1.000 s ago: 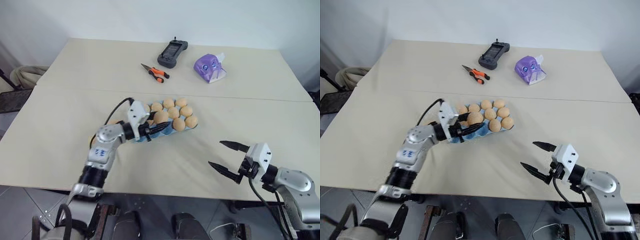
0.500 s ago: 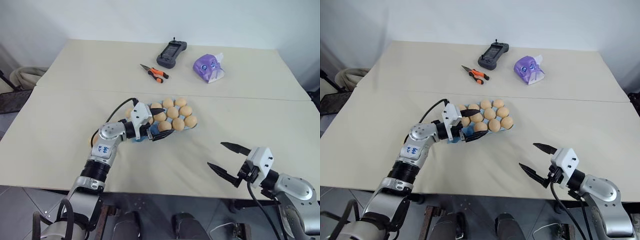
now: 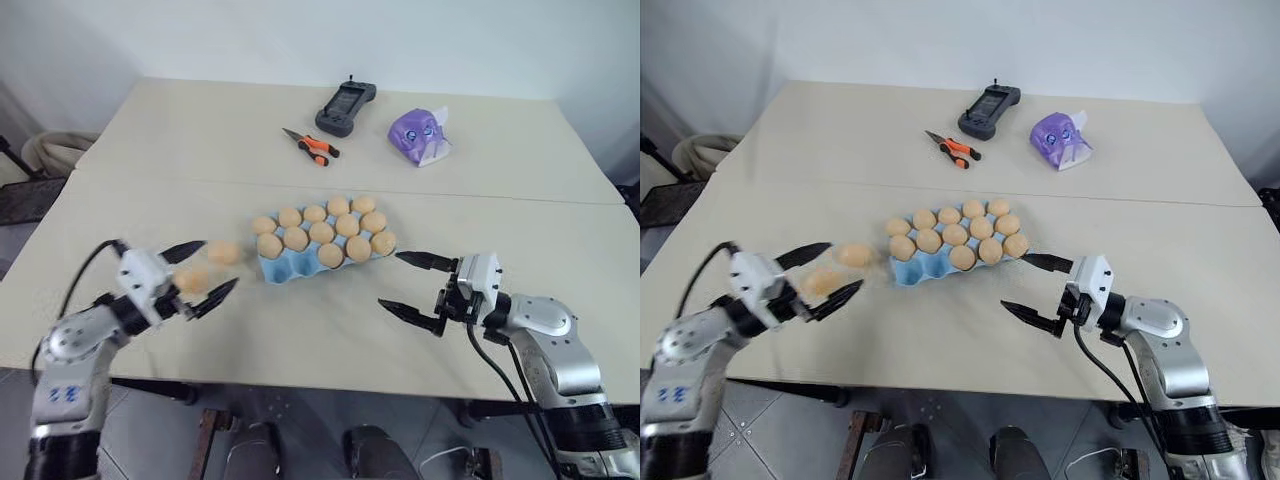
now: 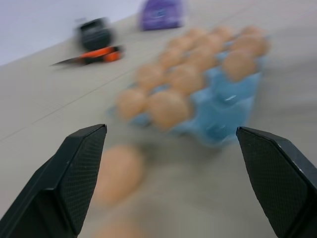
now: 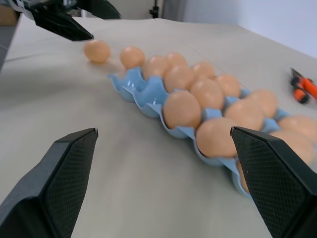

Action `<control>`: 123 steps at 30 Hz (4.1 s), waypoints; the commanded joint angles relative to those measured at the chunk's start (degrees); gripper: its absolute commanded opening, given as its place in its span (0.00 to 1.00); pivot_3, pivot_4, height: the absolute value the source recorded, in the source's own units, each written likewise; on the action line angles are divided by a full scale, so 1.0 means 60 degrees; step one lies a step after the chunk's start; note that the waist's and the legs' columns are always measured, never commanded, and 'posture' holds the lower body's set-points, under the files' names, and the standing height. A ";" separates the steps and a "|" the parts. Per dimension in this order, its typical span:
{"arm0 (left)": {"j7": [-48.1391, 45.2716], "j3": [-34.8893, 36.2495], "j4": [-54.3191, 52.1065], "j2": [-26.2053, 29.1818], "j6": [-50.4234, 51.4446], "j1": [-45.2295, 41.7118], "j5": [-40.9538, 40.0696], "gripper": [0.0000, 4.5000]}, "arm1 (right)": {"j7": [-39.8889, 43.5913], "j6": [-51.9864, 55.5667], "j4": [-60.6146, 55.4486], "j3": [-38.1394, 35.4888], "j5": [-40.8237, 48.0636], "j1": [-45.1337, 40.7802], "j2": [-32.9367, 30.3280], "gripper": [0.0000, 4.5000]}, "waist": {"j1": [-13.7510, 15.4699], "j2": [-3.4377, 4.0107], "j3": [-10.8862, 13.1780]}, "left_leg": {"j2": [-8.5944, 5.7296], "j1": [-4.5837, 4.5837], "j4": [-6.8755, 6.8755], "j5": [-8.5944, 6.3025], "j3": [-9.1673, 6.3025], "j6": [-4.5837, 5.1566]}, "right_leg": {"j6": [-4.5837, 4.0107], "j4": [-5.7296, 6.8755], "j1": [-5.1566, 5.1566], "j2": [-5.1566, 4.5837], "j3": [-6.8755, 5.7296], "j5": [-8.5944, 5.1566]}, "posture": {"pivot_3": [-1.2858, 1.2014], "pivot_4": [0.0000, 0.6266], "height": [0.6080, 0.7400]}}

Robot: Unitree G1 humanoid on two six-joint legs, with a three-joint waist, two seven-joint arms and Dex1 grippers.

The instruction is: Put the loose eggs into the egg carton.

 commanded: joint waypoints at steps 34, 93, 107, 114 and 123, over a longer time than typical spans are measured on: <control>0.1452 -0.0841 0.1852 0.0124 0.0991 -0.0539 0.0795 0.65 | 0.0845 -0.0845 0.0458 0.0143 0.0098 0.0150 0.0163 1.00 | -0.0099 -0.0005 -0.0003 | 0.0027 0.0000 -0.0029 -0.0020 0.0022 -0.0052 | -0.0027 -0.0038 -0.0020 0.0024 0.0015 -0.0010 | 0.52 0.24 1.00; -0.0406 0.1839 0.0942 -0.0047 -0.1261 0.2475 -0.0707 0.98 | 0.0563 -0.0918 0.0671 -0.0384 0.0090 0.0563 -0.0193 1.00 | -0.0025 -0.0007 -0.0005 | 0.0009 0.0008 -0.0048 -0.0032 0.0002 -0.0030 | -0.0016 -0.0051 0.0009 -0.0034 -0.0008 -0.0001 | 0.52 0.24 1.00; 0.0790 -0.0507 0.1534 -0.0149 0.0443 -0.0553 -0.0096 0.98 | 0.0629 -0.1091 0.0769 -0.0456 -0.0002 0.0546 -0.0128 1.00 | -0.0030 -0.0006 -0.0005 | 0.0005 0.0002 -0.0030 -0.0023 0.0001 -0.0023 | -0.0014 -0.0052 0.0007 0.0015 -0.0003 -0.0001 | 0.52 0.24 1.00; 0.1068 -0.1424 0.4026 -0.0360 -0.0406 -0.2803 0.0814 0.98 | 0.0317 -0.1325 0.0724 -0.0445 -0.0080 0.0634 0.0055 1.00 | -0.0046 -0.0006 -0.0005 | 0.0005 0.0001 -0.0024 -0.0017 0.0017 -0.0036 | -0.0013 -0.0044 -0.0011 0.0031 0.0009 -0.0002 | 0.52 0.24 1.00; 0.0770 -0.2022 0.6312 -0.0715 -0.1541 -0.4118 0.1222 0.90 | 0.0042 -0.1449 0.0610 -0.0397 -0.0178 0.0786 0.0219 1.00 | -0.0025 -0.0006 -0.0004 | 0.0007 0.0000 0.0010 -0.0014 0.0024 -0.0036 | -0.0010 -0.0015 -0.0013 0.0032 0.0014 -0.0003 | 0.52 0.24 1.00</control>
